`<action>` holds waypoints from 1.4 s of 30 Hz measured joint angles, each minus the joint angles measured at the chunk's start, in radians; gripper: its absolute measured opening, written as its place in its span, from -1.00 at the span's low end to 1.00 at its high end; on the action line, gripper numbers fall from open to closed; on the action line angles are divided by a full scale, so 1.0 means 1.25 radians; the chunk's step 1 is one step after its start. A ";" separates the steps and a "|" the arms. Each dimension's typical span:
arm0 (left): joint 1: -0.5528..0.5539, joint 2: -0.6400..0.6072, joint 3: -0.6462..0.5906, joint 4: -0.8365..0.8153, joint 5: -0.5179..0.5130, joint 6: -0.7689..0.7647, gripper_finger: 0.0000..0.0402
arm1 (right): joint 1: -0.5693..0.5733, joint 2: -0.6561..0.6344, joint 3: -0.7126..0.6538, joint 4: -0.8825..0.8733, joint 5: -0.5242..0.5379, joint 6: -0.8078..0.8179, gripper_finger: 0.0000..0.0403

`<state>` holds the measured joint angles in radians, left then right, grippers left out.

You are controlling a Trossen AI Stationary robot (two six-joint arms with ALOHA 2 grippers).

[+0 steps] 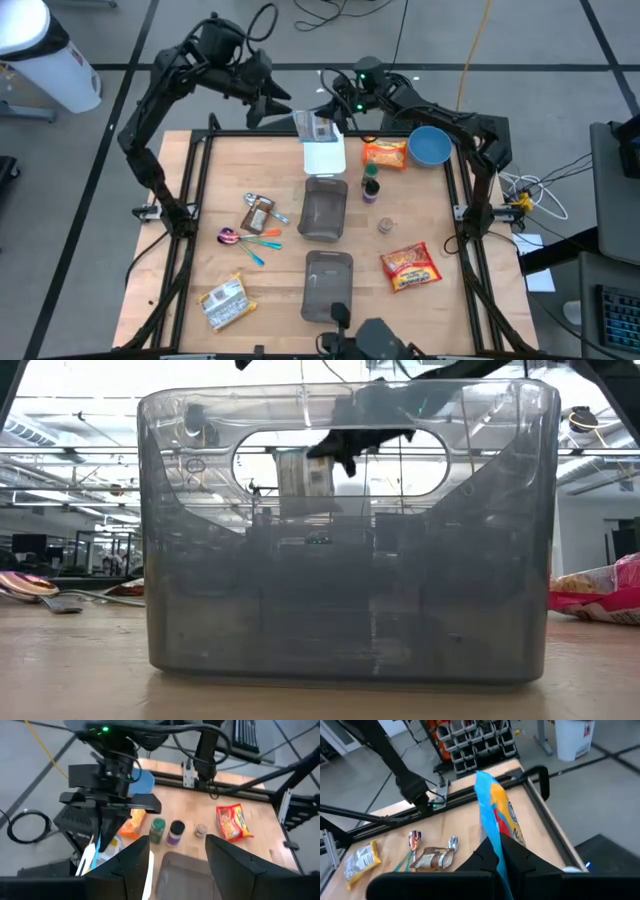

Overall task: Pick & Place Food Item
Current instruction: Put the blue noodle pack into the white bin

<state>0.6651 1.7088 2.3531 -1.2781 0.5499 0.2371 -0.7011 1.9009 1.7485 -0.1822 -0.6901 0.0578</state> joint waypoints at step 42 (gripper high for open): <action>0.026 -0.518 -1.019 0.904 -0.102 -0.395 -0.28 | -0.113 0.026 -0.180 0.361 -0.164 0.108 -1.00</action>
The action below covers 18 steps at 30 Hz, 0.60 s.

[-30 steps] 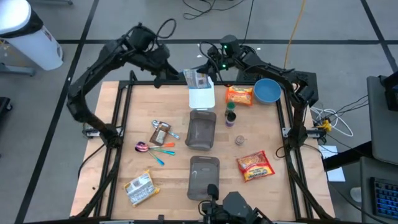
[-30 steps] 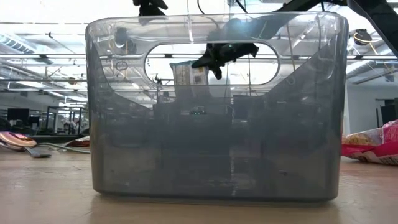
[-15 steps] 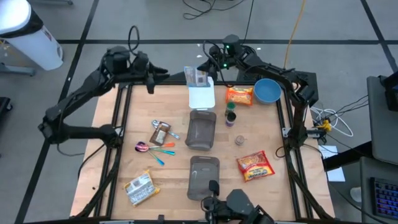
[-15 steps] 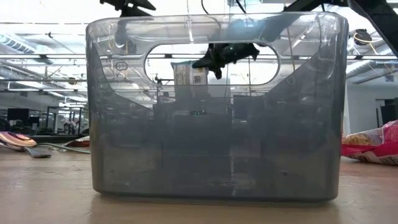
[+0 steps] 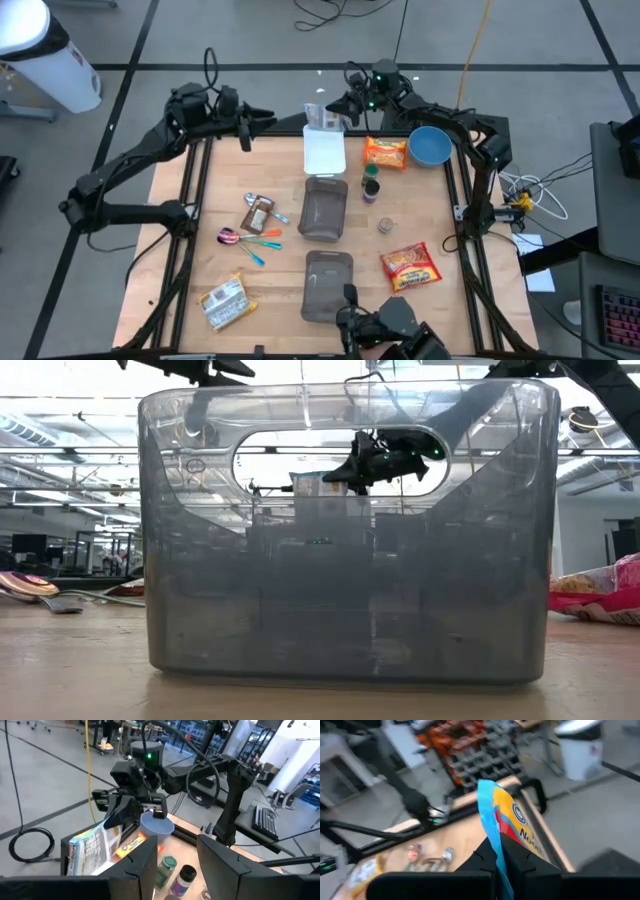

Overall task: Pick & Place Food Item
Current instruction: Put the blue noodle pack into the white bin

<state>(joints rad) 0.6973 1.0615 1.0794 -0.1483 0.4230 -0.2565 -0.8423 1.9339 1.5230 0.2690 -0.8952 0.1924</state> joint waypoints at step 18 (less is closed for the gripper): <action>-0.011 0.065 0.000 0.032 0.039 -0.024 -0.28 | -0.023 0.074 0.000 0.052 -0.046 -0.012 -1.00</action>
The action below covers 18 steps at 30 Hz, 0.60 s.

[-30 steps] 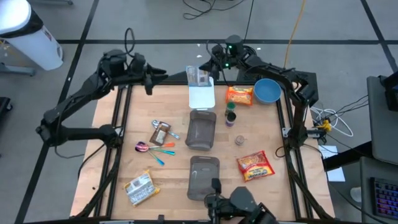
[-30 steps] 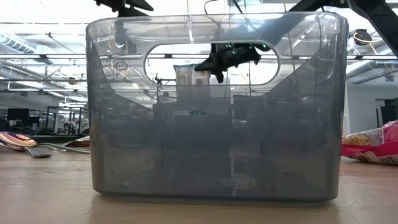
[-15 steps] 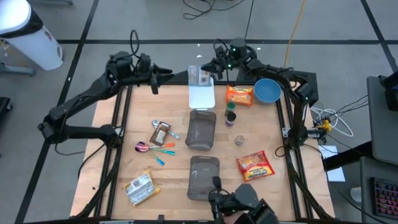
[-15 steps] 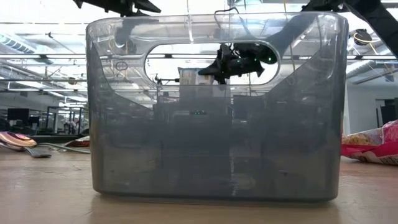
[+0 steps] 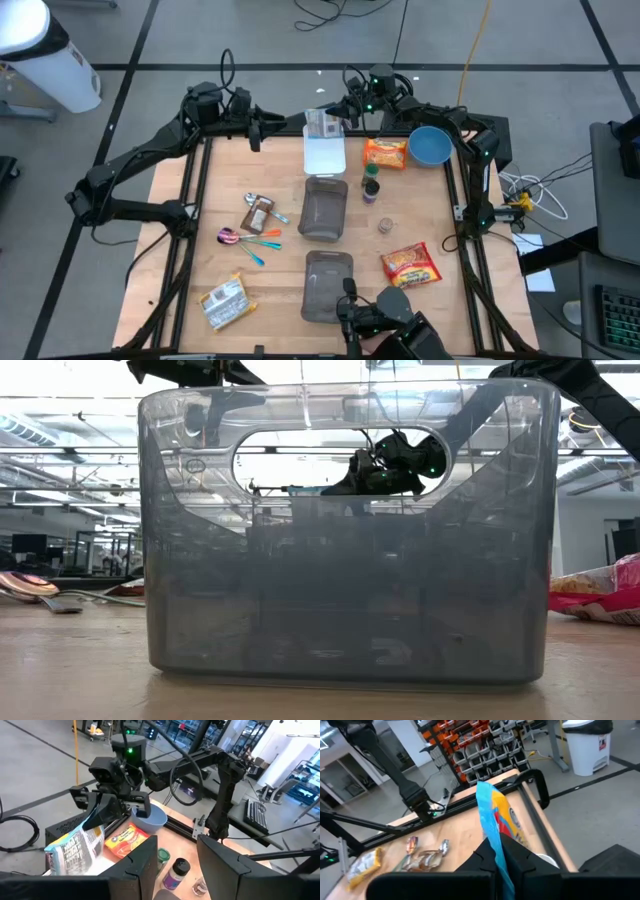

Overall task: Pick & Place Food Item
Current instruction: Put the blue noodle pack into the white bin

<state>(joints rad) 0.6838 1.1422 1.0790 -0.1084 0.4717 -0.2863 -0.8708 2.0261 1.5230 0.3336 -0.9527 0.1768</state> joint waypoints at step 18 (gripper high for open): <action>0.010 0.003 0.000 0.000 -0.002 0.009 -0.28 | 0.002 0.069 0.001 0.111 -0.037 0.064 -1.00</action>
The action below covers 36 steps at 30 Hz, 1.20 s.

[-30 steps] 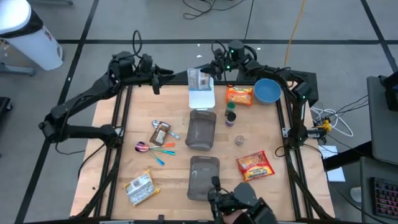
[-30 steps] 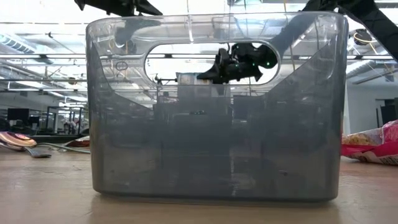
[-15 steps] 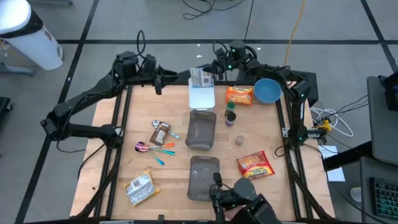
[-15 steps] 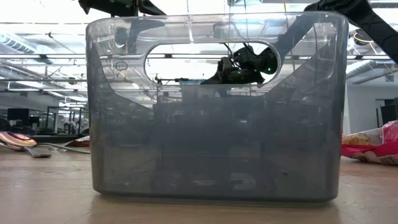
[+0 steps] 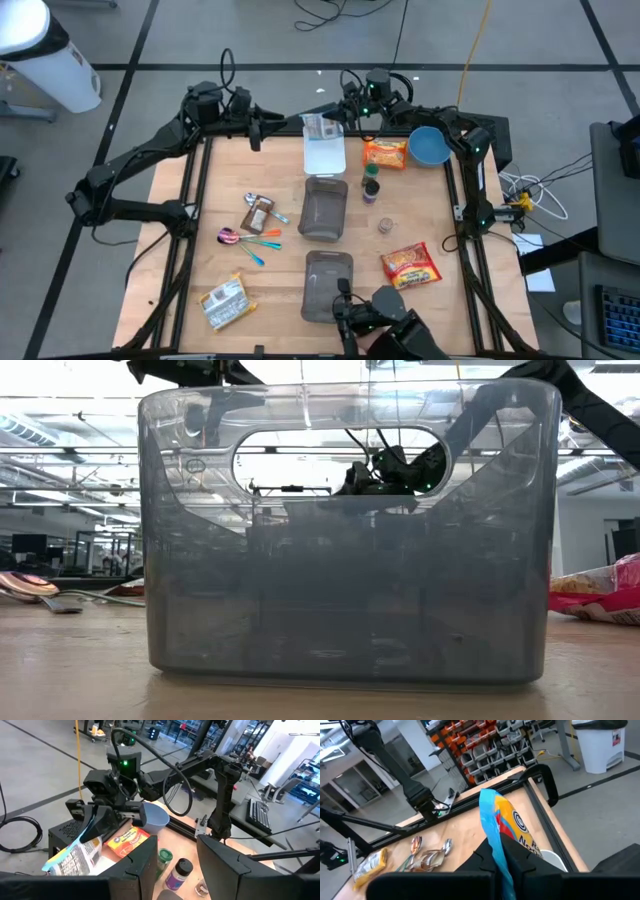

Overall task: Pick & Place Food Item
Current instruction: Put the blue noodle pack into the white bin

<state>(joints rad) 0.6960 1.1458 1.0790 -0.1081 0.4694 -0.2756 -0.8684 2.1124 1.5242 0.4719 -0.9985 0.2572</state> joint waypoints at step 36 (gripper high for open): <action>0.001 0.000 0.001 0.000 -0.035 0.002 -0.28 | -0.006 0.046 -0.001 0.021 0.026 -0.088 -1.00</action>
<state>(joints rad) 0.6971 1.1458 1.0801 -0.1081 0.4252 -0.2733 -0.8757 2.1704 1.5234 0.4980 -0.9660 0.1472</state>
